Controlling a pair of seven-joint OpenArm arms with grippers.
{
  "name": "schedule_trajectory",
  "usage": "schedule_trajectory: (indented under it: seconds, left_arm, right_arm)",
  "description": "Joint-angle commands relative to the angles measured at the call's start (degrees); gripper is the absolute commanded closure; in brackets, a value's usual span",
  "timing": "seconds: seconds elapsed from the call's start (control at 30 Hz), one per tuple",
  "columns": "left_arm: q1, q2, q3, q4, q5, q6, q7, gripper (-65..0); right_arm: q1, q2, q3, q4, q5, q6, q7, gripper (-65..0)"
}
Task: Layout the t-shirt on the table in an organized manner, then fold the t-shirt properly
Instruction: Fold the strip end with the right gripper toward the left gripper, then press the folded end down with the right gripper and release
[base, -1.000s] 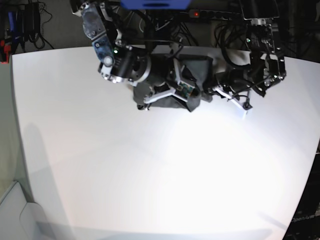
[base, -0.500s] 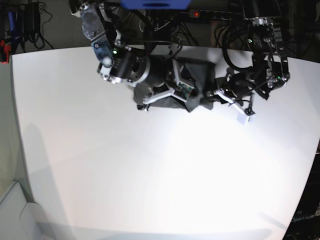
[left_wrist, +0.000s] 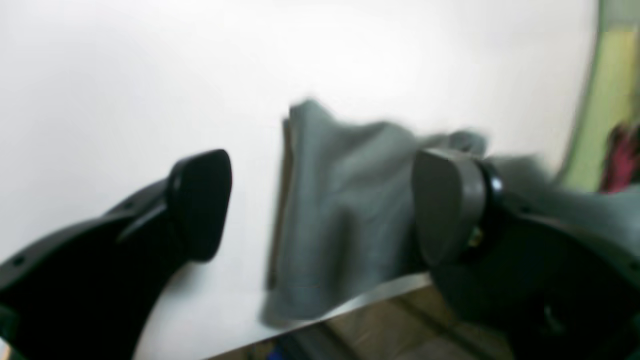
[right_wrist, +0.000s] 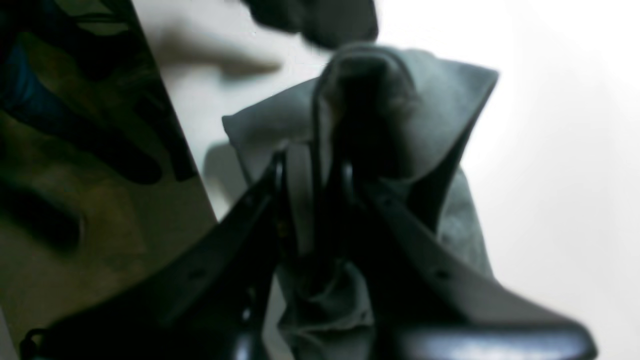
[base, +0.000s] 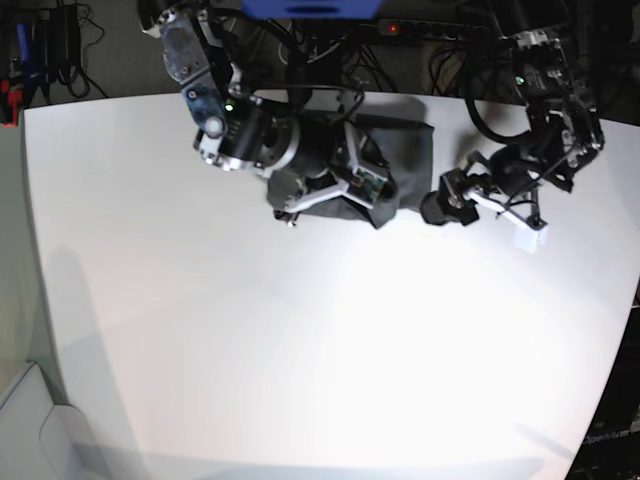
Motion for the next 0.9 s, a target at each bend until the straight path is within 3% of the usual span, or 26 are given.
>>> schedule_trajectory:
  seconds: [0.0, 0.1, 0.23, 0.3, 0.4, 0.47, 0.6, 0.87]
  left_arm:
    - [-0.3, -0.4, -2.0, 1.7, -3.2, -0.2, -0.3, -55.1]
    - [0.4, -0.5, -7.4, 3.0, -7.0, 0.0, 0.2, -54.1]
    - [1.1, -1.2, -11.1, 3.0, -5.8, 0.2, 0.2, -47.8]
    - [1.2, -2.1, -11.6, 2.5, -4.7, 0.2, 0.2, -38.3]
    - [2.0, -2.3, -11.9, 0.7, -3.2, 0.2, 0.3, -17.5]
    - [2.2, -2.3, -11.9, 0.4, -1.4, 0.2, 0.3, -6.9]
    - [2.4, -2.2, -11.9, 0.4, 2.1, 0.2, 0.2, -5.4]
    - [3.3, -3.5, -12.0, 0.7, 1.8, 0.1, 0.3, -5.4]
  right_arm:
    - [1.3, -0.5, 0.0, 0.9, 1.0, 0.2, 1.8, 0.0]
    - [1.9, -0.8, -0.2, 0.9, 1.0, 0.2, 1.8, 0.0]
    - [2.8, -0.8, -0.4, 0.8, 1.0, 0.2, 1.8, 0.0]
    - [4.0, -1.2, -0.9, -0.3, 1.0, 0.2, 1.8, 0.0]
    - [5.9, -1.5, -2.5, -3.8, 1.0, 0.2, 1.8, 0.0]
    - [6.3, -1.5, -2.8, -4.9, 1.0, 0.2, 1.8, 0.0]
    - [7.1, -2.3, -3.7, -6.1, 1.0, 0.2, 2.3, 0.0]
    - [7.3, -2.9, -4.0, -9.2, 1.0, 0.2, 3.3, 0.0]
